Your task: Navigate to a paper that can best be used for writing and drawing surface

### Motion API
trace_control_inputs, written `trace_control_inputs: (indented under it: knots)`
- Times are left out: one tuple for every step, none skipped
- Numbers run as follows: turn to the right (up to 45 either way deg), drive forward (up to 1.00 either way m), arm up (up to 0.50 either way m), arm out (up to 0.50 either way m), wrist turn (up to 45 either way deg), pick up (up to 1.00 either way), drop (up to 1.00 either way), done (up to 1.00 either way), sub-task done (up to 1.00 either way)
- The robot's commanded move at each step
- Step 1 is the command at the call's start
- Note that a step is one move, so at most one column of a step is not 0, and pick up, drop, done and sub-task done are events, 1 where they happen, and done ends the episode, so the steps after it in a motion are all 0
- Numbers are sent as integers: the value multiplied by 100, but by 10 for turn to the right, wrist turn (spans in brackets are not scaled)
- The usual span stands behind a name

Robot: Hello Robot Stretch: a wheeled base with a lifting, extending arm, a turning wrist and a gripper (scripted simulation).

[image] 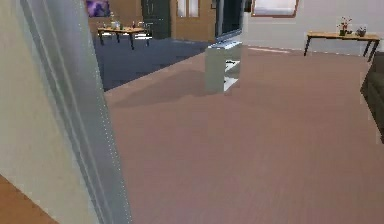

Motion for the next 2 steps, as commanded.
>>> trace_control_inputs:
  knots:
    - [90, 0, 0, 0, 0, 0, 0, 0, 0]
    - [0, 45, 0, 0, 0, 0, 0, 0, 0]
